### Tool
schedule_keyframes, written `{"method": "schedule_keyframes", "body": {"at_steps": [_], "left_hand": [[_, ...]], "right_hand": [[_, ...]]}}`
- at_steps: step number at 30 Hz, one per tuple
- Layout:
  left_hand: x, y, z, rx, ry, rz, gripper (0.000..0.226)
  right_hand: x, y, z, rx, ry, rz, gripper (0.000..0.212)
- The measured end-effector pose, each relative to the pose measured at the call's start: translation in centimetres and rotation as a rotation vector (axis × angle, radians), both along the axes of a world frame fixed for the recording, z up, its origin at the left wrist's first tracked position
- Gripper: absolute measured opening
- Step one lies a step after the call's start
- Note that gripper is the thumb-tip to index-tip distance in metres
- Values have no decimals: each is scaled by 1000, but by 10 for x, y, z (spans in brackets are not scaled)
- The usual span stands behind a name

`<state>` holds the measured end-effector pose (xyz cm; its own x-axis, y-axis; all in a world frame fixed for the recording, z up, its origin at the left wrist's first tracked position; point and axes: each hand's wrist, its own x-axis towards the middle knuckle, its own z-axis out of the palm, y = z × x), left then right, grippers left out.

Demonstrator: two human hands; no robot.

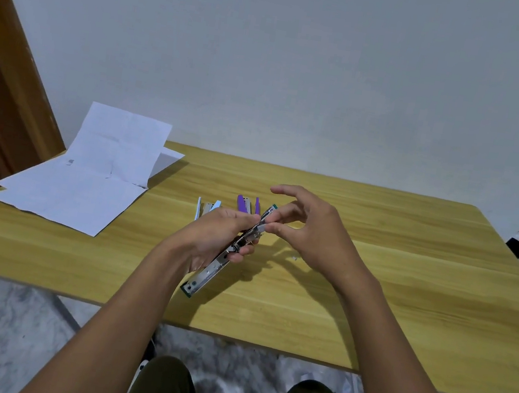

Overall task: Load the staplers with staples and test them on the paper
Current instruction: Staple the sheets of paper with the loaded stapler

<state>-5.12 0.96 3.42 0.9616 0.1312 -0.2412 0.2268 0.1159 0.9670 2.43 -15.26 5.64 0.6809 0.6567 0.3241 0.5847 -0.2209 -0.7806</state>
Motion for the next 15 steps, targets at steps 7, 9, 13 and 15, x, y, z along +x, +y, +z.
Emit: {"method": "schedule_keyframes", "body": {"at_steps": [7,9,13,15], "left_hand": [[-2,-3,2,41,30,-6,29],[-1,-3,2,44,34,-6,31],[-2,-4,0,12,46,-6,30],[-2,-4,-1,6,50,0,28]], "right_hand": [[0,5,1,-114,-92,33,48],[-1,6,-1,-128,-109,27,45],[-1,8,-9,-132,-175,-65,41],[-1,8,-14,-116,-166,-115,33]]}}
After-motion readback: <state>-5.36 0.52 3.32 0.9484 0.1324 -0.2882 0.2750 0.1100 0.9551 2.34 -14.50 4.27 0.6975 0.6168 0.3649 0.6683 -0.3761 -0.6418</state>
